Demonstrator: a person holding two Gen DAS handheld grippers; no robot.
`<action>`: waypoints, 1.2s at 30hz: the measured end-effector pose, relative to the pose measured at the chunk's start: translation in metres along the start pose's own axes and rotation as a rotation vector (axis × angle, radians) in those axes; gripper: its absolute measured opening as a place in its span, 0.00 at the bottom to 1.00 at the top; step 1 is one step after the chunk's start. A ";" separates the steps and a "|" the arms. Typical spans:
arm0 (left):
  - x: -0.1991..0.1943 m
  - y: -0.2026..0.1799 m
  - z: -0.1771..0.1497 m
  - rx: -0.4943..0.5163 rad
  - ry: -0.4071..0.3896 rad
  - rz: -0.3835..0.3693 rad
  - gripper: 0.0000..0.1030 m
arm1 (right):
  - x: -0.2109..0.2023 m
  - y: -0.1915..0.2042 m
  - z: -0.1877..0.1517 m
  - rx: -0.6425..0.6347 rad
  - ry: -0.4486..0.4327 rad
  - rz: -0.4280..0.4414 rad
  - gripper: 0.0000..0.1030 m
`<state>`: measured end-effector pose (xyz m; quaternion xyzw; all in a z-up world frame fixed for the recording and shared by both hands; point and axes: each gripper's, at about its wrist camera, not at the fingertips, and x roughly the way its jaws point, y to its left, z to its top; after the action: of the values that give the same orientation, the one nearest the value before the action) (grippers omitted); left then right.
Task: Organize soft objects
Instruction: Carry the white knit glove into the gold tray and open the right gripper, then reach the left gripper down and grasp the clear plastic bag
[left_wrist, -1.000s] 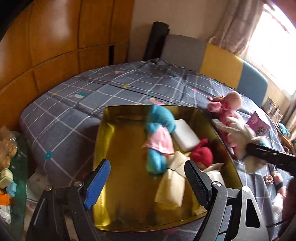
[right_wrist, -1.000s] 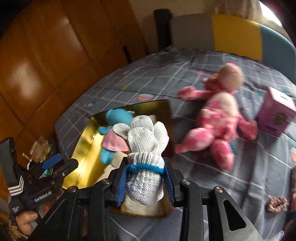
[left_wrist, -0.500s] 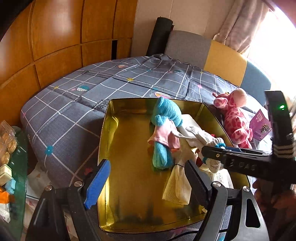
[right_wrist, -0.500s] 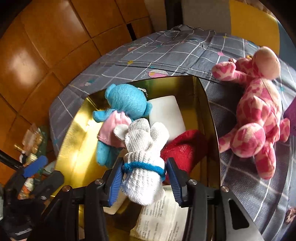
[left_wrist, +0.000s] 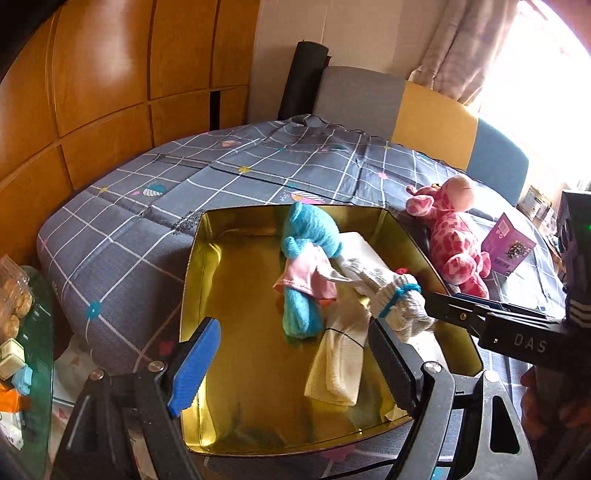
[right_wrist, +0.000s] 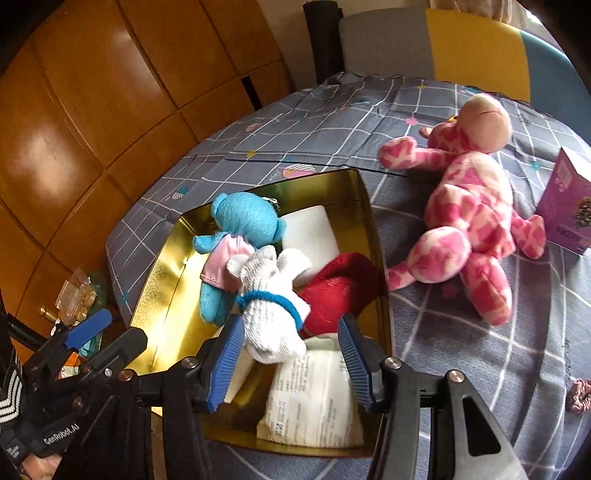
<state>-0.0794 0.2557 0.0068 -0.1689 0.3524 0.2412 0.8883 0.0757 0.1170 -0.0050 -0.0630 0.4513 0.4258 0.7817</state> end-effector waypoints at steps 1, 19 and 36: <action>-0.001 -0.002 0.000 0.005 -0.002 -0.003 0.80 | -0.004 -0.001 -0.001 0.000 -0.007 -0.005 0.52; -0.016 -0.032 -0.001 0.089 -0.026 -0.042 0.80 | -0.067 -0.046 -0.043 0.033 -0.090 -0.114 0.52; -0.025 -0.129 0.012 0.309 -0.046 -0.230 0.80 | -0.210 -0.179 -0.123 0.336 -0.189 -0.448 0.52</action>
<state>-0.0178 0.1467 0.0496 -0.0640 0.3432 0.0849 0.9332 0.0764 -0.1829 0.0313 0.0095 0.4154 0.1660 0.8943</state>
